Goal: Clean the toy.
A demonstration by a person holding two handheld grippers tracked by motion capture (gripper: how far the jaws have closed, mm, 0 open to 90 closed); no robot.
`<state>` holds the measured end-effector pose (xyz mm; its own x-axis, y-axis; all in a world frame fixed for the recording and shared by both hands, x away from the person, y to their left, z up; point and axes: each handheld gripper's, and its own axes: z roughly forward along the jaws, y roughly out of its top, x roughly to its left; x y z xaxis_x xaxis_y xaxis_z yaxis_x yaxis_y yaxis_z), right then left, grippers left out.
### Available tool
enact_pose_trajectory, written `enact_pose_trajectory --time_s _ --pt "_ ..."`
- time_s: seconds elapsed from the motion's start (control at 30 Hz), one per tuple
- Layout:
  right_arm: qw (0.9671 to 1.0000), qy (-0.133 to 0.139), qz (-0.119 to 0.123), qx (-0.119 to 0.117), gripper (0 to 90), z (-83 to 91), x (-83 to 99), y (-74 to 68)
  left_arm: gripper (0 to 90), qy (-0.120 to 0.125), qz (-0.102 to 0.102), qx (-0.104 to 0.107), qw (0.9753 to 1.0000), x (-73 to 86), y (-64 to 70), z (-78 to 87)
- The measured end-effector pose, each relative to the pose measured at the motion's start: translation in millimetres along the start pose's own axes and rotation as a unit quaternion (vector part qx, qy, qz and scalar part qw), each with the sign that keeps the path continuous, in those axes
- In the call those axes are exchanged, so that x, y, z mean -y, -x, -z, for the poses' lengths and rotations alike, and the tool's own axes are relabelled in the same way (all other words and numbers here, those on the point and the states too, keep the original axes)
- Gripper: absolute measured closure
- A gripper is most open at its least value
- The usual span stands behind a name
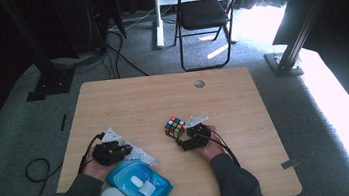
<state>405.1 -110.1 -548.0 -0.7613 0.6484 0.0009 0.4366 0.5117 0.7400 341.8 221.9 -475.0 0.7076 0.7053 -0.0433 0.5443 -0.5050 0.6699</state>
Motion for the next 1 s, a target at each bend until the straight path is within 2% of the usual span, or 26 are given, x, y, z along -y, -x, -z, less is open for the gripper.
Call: enact_pose_trajectory --time_s 0.1,0.37,0.47,0.6,0.7,0.8,0.9,1.0 --pt "1.0 0.0 0.0 0.0 26.3 0.0 0.0 0.0 86.3 0.006 0.006 -0.034 0.9994 -3.8 -7.1 7.2" --pt "1.0 0.0 0.0 0.0 26.3 0.0 0.0 0.0 86.8 0.023 0.03 -0.091 0.9951 -12.7 -34.4 27.7" --pt "1.0 0.0 0.0 0.0 26.3 0.0 0.0 0.0 86.8 0.013 0.034 -0.103 0.994 -13.2 -41.3 28.2" --pt "1.0 0.0 0.0 0.0 26.3 0.0 0.0 0.0 86.6 -0.016 0.039 -0.123 0.9915 -7.2 -50.0 14.5" --pt "1.0 0.0 0.0 0.0 26.3 0.0 0.0 0.0 86.2 -0.034 0.046 -0.132 0.9895 0.2 -56.2 2.1" --pt "1.0 0.0 -0.001 0.0 26.3 0.0 0.0 -0.1 83.7 -0.055 0.064 -0.123 0.9888 9.7 -64.3 -12.3" --pt "1.0 0.0 -0.001 0.0 26.3 0.0 0.0 -0.1 80.4 -0.057 0.072 -0.114 0.9892 12.9 -66.4 -19.6" --pt "1.0 0.0 -0.001 0.0 26.3 0.0 0.0 -0.1 71.8 -0.06 0.07 -0.103 0.9904 12.0 -66.0 -26.3"
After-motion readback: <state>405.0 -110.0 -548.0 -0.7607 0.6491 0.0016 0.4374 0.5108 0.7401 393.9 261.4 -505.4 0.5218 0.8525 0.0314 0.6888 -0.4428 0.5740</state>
